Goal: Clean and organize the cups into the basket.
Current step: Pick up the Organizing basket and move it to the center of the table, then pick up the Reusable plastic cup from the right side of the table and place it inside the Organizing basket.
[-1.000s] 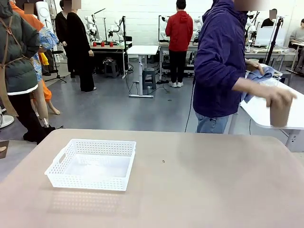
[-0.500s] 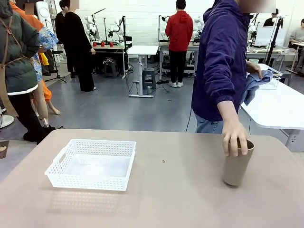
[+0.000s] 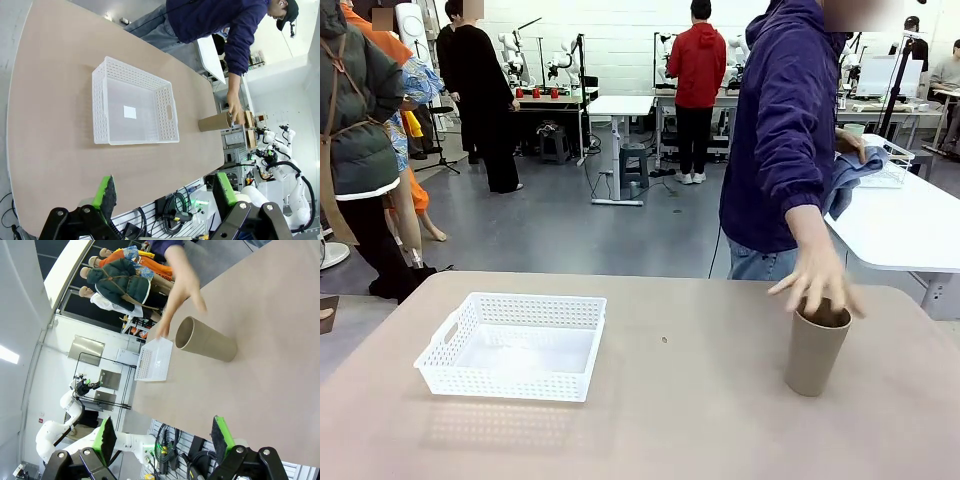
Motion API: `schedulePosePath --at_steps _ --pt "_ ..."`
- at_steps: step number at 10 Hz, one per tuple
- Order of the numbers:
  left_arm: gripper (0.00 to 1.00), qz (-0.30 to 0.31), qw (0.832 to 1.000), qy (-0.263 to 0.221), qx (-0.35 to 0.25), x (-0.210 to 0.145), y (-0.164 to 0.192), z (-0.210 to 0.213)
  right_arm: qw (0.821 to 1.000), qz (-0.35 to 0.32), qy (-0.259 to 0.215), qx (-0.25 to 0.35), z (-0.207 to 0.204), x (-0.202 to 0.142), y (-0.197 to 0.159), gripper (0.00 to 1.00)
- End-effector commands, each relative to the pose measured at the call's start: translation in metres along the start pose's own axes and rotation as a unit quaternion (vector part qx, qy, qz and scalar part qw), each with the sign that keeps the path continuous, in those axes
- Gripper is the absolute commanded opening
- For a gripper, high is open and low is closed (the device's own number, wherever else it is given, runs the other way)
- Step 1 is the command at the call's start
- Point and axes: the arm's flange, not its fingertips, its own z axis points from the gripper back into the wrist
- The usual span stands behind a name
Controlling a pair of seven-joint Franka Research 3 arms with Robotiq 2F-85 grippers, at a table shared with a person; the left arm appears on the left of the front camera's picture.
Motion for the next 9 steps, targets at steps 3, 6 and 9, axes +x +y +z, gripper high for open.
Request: schedulePosePath --at_steps 3,6,9 --pt "1.0 -0.003 1.0 -0.003 -0.005 0.001 0.002 -0.001 1.0 0.009 -0.003 0.009 0.001 0.001 -0.001 1.0" --pt "1.0 0.0 1.0 0.0 0.0 0.0 0.0 0.0 0.994 0.076 0.078 0.03 -0.014 -0.001 0.004 1.0" --pt "1.0 -0.023 0.988 0.143 0.054 0.02 -0.051 -0.029 0.935 0.298 0.182 0.055 -0.07 0.033 -0.022 1.0"
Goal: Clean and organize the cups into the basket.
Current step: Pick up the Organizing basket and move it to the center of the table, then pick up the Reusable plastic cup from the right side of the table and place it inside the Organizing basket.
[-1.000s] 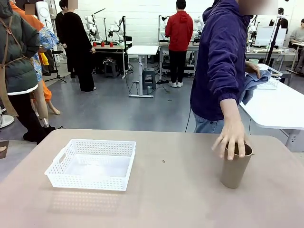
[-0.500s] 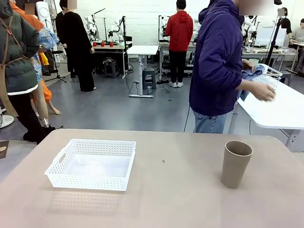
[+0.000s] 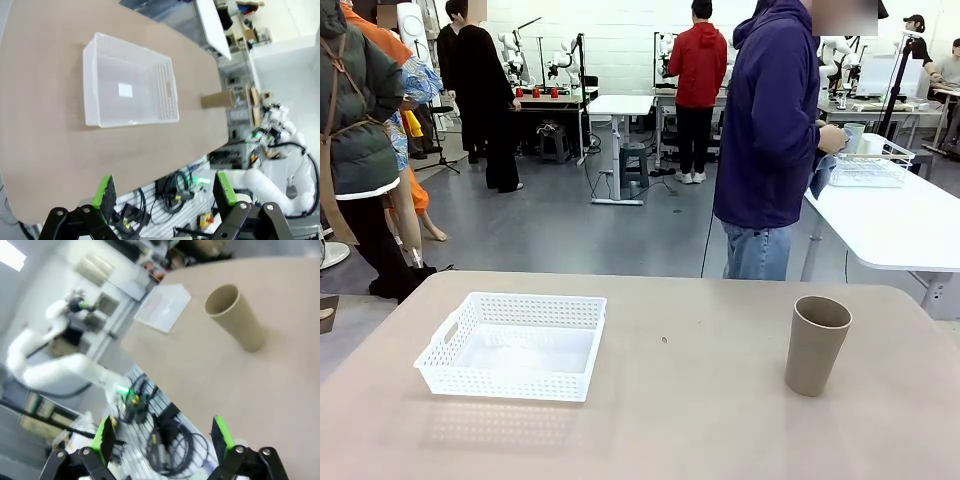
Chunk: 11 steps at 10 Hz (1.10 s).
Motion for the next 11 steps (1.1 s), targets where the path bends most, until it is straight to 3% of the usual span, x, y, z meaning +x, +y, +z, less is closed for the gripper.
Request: schedulePosePath --at_steps 1,3,4,7,8,9,11 --pt "1.0 -0.025 0.994 0.094 0.048 0.022 -0.042 -0.002 0.992 0.118 0.048 0.01 -0.002 0.016 -0.052 1.0" --pt "1.0 -0.033 0.979 0.156 0.124 0.04 -0.079 -0.032 0.986 0.157 0.052 0.02 -0.015 0.028 -0.083 1.0" --pt "1.0 -0.04 0.964 0.186 0.184 0.048 -0.09 -0.052 0.982 0.179 0.045 0.029 -0.021 0.032 -0.09 1.0" --pt "1.0 -0.056 0.909 0.204 0.358 0.064 -0.114 -0.121 0.977 0.203 0.059 0.022 -0.035 0.024 -0.096 1.0" --pt "1.0 -0.062 0.896 0.196 0.394 0.064 -0.115 -0.141 0.979 0.194 0.053 0.025 -0.034 0.018 -0.099 1.0" --pt "1.0 -0.065 0.894 0.191 0.401 0.066 -0.113 -0.16 0.983 0.179 0.041 0.028 -0.034 0.015 -0.101 1.0" --pt "1.0 -0.094 0.89 0.107 0.434 0.057 -0.087 -0.197 0.978 0.194 0.066 0.027 -0.033 0.023 -0.095 1.0"
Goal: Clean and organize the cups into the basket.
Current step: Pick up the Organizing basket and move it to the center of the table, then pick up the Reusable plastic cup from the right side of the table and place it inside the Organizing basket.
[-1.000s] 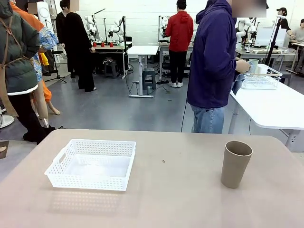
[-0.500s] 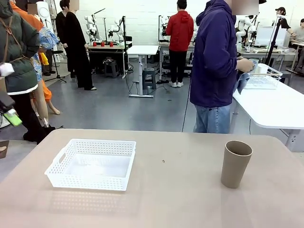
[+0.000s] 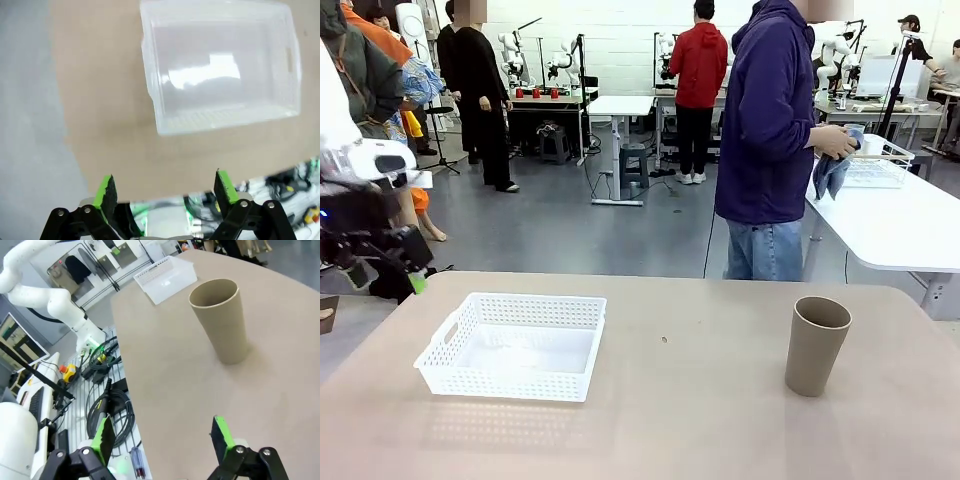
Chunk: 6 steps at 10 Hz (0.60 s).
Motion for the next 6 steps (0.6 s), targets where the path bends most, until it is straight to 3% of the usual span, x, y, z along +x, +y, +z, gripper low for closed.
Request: schedulePosePath --at_steps 1,3,6 --pt "1.0 0.022 0.998 -0.047 0.035 -0.002 0.0 -0.047 1.0 0.006 0.002 0.001 0.0 0.004 0.0 1.0" --pt "1.0 0.026 0.997 -0.053 0.043 -0.003 0.0 -0.085 1.0 0.006 0.002 0.001 0.0 0.004 0.0 1.0" --pt "1.0 0.022 0.998 -0.055 0.011 -0.01 0.002 -0.102 1.0 0.006 0.002 0.001 0.0 0.004 0.0 1.0"
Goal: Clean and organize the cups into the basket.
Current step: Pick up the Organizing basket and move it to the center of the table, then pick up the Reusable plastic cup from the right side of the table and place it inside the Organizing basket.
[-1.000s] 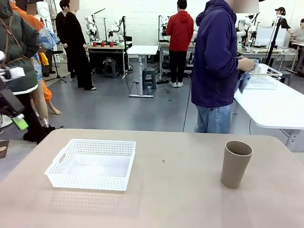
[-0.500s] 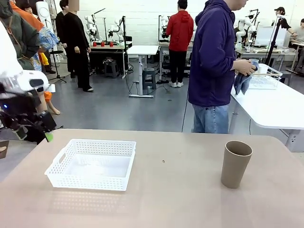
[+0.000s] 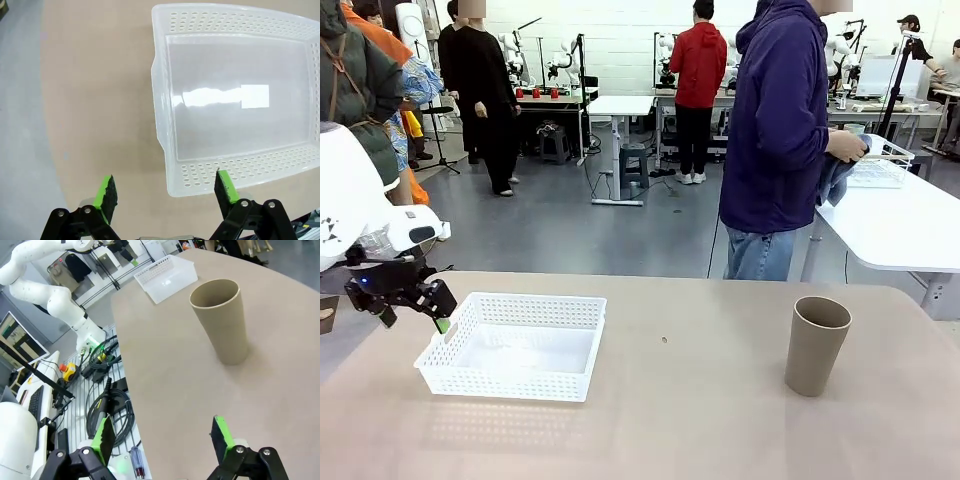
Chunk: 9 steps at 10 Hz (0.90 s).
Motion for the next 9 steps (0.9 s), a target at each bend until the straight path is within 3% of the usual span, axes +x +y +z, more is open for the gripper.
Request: schedulePosePath --at_steps 1,4,6,9 --pt "1.0 -0.001 1.0 -0.003 0.003 -0.001 0.0 0.006 1.0 0.004 -0.001 0.0 0.001 0.001 0.0 1.0" --pt "1.0 -0.001 1.0 -0.003 0.003 -0.001 0.0 0.006 1.0 0.0 0.0 0.0 0.0 0.0 0.0 1.0" --pt "1.0 0.004 1.0 -0.01 -0.003 0.004 0.006 0.003 0.998 0.053 -0.032 0.027 -0.014 0.008 -0.028 1.0" --pt "1.0 -0.017 1.0 -0.02 -0.004 0.004 -0.008 -0.004 0.997 0.063 -0.034 0.004 -0.045 0.013 -0.071 1.0"
